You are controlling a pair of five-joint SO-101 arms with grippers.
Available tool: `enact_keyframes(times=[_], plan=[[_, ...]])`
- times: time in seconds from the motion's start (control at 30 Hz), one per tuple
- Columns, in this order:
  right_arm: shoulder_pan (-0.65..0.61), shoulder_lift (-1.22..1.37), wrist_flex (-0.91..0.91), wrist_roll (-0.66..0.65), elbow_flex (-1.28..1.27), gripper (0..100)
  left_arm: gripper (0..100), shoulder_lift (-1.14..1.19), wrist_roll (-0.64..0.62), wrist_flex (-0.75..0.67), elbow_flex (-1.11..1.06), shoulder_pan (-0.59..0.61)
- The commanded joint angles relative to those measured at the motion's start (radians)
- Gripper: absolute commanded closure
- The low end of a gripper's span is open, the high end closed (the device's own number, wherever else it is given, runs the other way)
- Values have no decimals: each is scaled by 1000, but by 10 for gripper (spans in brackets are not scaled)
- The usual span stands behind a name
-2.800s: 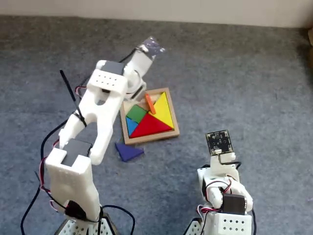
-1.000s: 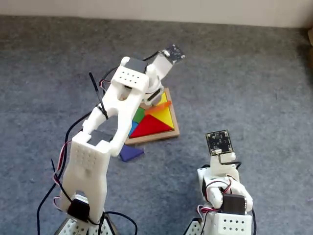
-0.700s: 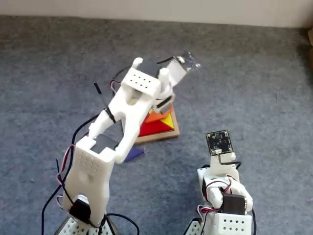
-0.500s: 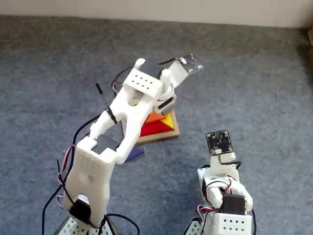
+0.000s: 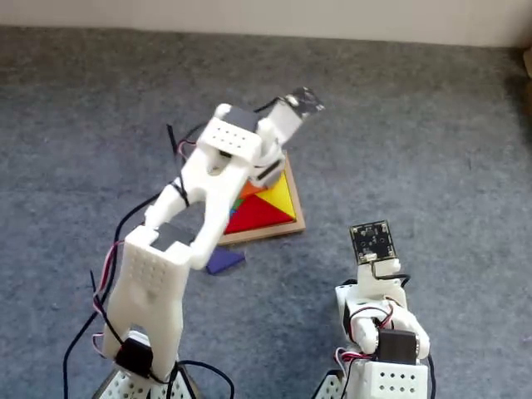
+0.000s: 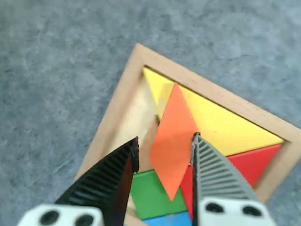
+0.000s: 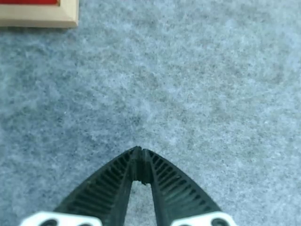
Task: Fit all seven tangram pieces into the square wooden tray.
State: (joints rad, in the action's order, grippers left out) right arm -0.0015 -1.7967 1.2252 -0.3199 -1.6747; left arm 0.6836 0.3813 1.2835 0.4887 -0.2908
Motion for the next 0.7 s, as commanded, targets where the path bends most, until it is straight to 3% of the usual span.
enact_keyframes(times=[0.0, 0.27, 0.47, 0.67], plan=[[12, -13, 2, -12, -67, 992, 812, 2, 25, -17, 36, 53], [12, -13, 2, -12, -67, 992, 812, 7, 74, -23, 104, 70], [12, -13, 2, -12, -67, 992, 811, 33, 118, -110, 102, 107], [12, -13, 2, -12, -67, 992, 811, 54, 124, -63, 104, 104]])
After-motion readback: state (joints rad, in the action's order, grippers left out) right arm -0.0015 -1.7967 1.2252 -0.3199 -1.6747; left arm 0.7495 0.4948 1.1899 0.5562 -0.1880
